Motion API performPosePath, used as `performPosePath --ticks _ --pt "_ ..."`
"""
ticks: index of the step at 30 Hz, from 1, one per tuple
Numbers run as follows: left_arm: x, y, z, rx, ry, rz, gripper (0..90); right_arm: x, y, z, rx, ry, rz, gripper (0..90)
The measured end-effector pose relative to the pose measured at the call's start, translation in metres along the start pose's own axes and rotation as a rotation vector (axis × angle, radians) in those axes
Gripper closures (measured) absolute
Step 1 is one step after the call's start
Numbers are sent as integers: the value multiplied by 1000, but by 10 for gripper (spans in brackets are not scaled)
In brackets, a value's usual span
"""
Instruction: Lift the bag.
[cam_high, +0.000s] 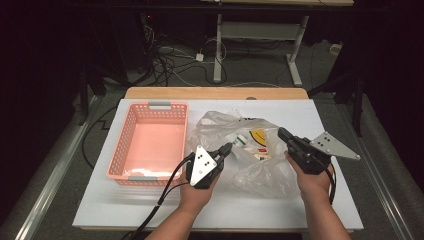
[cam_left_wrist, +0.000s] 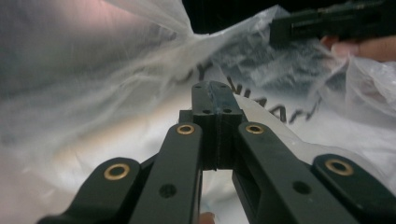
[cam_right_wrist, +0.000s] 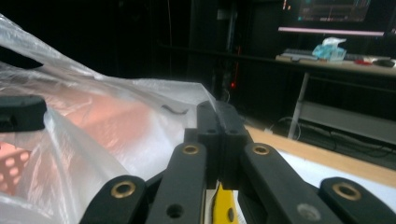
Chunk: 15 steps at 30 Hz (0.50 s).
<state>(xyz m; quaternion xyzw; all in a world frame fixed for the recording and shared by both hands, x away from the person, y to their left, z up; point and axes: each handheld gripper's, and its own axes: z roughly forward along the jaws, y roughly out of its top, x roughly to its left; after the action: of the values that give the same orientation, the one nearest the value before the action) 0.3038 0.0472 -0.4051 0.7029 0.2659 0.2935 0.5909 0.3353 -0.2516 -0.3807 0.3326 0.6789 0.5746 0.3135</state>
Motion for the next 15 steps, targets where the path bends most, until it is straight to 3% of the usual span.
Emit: performPosePath --ticks 8,15 --pt "7 43 7 -84 23 38 883 -3 24 4 -82 -15 10 900" --pt "19 73 19 -109 41 54 882 -10 46 9 -150 -33 19 900"
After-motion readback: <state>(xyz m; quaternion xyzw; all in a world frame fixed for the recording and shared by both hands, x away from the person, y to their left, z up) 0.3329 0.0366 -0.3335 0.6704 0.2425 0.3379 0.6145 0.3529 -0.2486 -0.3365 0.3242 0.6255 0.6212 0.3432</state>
